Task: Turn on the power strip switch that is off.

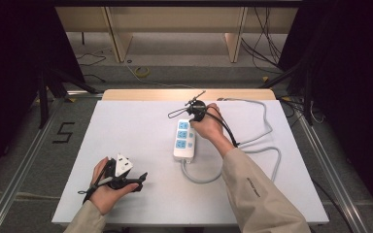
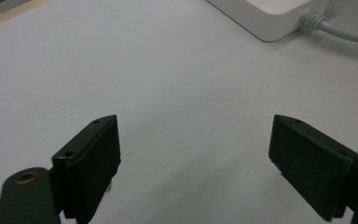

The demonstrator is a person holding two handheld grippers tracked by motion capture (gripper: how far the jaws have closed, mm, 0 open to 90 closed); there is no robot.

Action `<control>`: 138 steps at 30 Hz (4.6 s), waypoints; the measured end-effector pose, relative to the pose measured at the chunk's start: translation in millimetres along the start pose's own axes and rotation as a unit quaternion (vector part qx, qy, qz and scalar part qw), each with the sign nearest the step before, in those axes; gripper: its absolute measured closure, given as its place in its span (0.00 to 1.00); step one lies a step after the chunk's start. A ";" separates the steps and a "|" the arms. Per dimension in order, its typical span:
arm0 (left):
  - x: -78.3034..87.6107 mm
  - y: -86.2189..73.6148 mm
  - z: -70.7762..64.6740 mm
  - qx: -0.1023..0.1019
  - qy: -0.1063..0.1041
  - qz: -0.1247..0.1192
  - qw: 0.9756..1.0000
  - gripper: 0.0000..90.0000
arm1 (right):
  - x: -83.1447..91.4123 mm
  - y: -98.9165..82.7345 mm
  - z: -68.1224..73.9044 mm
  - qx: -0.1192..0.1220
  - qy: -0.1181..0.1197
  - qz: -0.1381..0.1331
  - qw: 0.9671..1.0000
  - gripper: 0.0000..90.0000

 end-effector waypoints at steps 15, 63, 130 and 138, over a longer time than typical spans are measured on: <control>-0.4 -0.6 -0.3 0.001 -0.001 0.001 1.000 0.18 | -2.4 -0.2 -0.6 0.004 -0.001 0.005 1.000 1.00; -0.2 -0.1 -0.7 0.000 -0.001 0.000 1.000 0.18 | -7.5 -1.9 1.7 -0.019 -0.005 0.006 1.000 1.00; 0.0 -7.0 -0.6 0.001 -0.003 0.014 1.000 0.18 | 99.9 -112.9 9.5 -0.042 0.065 -0.116 0.990 0.56; -1.1 -7.1 -2.4 0.002 -0.004 0.015 1.000 0.18 | 117.7 -151.3 17.6 -0.047 0.070 -0.143 0.986 0.52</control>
Point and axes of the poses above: each handheld gripper's, and its own axes: x roughly backward along the jaws, y roughly out of its top, z roughly to its left, the point moved 9 cm from there along -x, roughly forward along the jaws, and after that the axes turned 2 degrees about -z, right-handed, at the moved point
